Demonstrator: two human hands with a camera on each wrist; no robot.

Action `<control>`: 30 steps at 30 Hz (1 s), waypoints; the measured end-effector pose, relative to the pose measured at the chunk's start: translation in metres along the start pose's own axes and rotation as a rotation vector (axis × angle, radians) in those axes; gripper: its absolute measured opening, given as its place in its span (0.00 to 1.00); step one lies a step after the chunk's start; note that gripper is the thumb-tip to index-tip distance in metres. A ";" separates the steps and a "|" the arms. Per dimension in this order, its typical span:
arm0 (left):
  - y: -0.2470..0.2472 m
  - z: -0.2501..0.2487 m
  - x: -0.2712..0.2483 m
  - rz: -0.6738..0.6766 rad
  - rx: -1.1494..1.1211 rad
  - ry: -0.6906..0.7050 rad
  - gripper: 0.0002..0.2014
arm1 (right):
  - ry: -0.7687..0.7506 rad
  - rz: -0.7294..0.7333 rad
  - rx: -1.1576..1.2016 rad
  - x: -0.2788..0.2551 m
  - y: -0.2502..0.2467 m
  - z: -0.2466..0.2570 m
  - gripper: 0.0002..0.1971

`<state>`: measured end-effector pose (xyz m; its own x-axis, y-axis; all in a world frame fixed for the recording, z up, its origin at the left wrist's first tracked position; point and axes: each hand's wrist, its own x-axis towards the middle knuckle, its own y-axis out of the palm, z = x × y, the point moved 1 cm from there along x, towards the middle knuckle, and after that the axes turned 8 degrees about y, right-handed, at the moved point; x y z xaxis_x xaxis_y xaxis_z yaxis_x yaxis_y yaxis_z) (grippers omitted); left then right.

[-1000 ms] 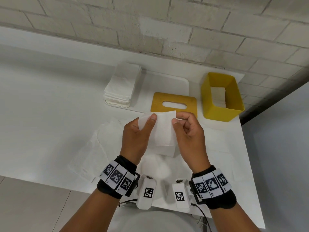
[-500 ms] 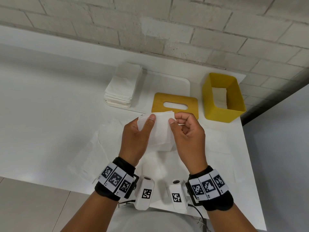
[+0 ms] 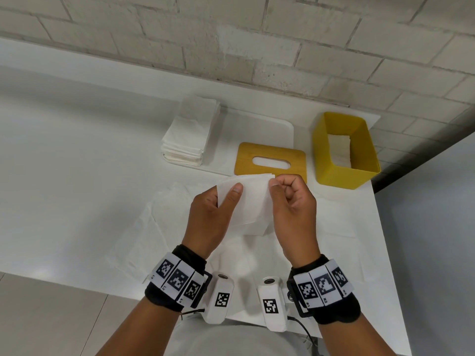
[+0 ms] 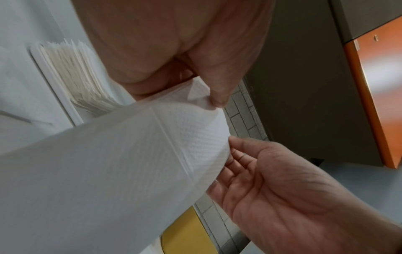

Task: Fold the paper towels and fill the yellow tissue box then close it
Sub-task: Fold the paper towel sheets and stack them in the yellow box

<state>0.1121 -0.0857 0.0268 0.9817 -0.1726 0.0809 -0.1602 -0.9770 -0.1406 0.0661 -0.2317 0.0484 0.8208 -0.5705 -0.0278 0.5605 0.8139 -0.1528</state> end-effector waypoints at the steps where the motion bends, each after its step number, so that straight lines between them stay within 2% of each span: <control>1: 0.000 0.001 0.000 0.006 0.004 0.003 0.14 | -0.005 -0.005 0.004 0.000 0.000 0.000 0.07; 5: 0.000 0.000 -0.001 0.007 0.017 0.011 0.19 | -0.014 0.000 0.006 0.000 0.001 -0.002 0.07; 8: 0.000 0.002 -0.001 0.008 0.003 0.005 0.18 | 0.003 0.006 0.021 0.000 0.000 -0.002 0.02; 9: -0.001 0.003 -0.001 0.001 -0.010 -0.006 0.18 | 0.023 0.015 0.044 0.001 0.000 -0.002 0.04; 12: -0.004 0.002 0.004 -0.118 -0.159 -0.103 0.11 | 0.106 0.154 0.086 0.002 -0.003 -0.007 0.14; 14: -0.009 0.000 0.010 -0.187 -0.268 -0.176 0.10 | 0.120 0.327 -0.042 0.000 -0.003 -0.011 0.11; 16: -0.014 0.004 0.014 -0.160 -0.353 -0.245 0.10 | 0.121 0.420 -0.141 -0.004 -0.002 -0.015 0.06; 19: -0.014 0.012 0.010 0.011 -0.442 -0.358 0.16 | 0.176 0.381 -0.090 -0.004 0.001 -0.021 0.06; 20: -0.013 0.016 0.008 0.031 -0.437 -0.371 0.16 | 0.207 0.369 -0.084 -0.002 0.001 -0.022 0.06; 22: -0.020 0.025 0.007 -0.034 -0.384 -0.353 0.11 | 0.287 0.371 -0.139 0.006 -0.005 -0.031 0.06; 24: -0.036 0.037 0.008 -0.129 -0.307 -0.324 0.09 | 0.325 0.364 -0.311 0.014 -0.018 -0.047 0.05; 26: -0.057 0.047 0.007 -0.165 -0.223 -0.307 0.10 | 0.248 0.374 -0.684 0.019 -0.032 -0.066 0.08; 28: -0.075 0.055 0.003 -0.180 -0.175 -0.314 0.08 | 0.165 0.444 -1.028 0.016 -0.038 -0.081 0.19; 30: -0.085 0.062 -0.005 -0.181 -0.157 -0.339 0.08 | 0.099 0.497 -1.195 0.009 -0.036 -0.089 0.28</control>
<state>0.1274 0.0063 -0.0226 0.9697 0.0294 -0.2425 0.0305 -0.9995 0.0007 0.0431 -0.2758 -0.0343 0.8710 -0.2852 -0.4000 -0.2859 0.3678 -0.8849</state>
